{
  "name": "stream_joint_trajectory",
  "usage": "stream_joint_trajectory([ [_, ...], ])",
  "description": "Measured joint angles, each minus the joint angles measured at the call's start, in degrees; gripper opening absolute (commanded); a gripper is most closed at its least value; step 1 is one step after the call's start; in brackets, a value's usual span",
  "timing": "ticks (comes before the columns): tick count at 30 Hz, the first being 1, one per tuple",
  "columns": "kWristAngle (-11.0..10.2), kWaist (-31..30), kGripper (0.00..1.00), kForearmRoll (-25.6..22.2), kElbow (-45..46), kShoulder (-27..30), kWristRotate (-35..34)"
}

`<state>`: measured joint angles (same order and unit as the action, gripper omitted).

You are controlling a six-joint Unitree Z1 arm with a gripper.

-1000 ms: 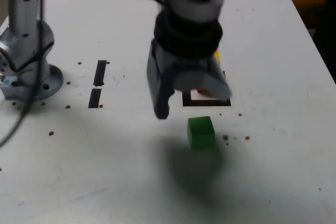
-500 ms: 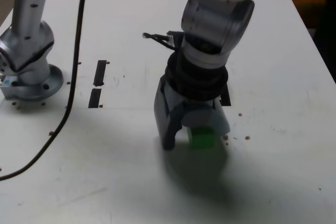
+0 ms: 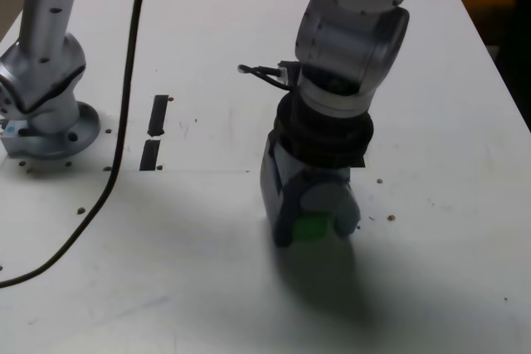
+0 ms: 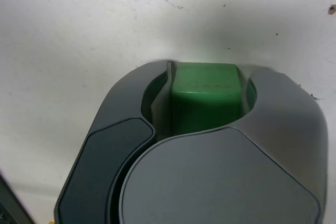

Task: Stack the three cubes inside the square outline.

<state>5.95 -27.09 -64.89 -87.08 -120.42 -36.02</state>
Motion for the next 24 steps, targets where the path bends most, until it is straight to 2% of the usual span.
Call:
stream_joint_trajectory([
  [3,-0.59,0.07,0.23,-2.68,-1.15,0.26,0.0],
  [6,-1.46,0.16,0.22,-8.48,-4.12,2.13,0.0],
  [11,-4.32,2.15,0.21,-20.98,-14.75,7.48,1.26],
  [12,-5.32,3.57,0.21,-24.13,-17.27,9.21,2.9],
  [14,-6.0,6.05,0.21,-27.64,-19.6,11.83,4.56],
  [15,-6.12,7.66,0.21,-28.77,-19.94,12.98,5.99],
  [18,-6.14,12.72,0.22,-28.24,-19.76,14.72,9.15],
  [24,-6.54,17.74,0.22,-27.85,-19.27,11.55,13.57],
])
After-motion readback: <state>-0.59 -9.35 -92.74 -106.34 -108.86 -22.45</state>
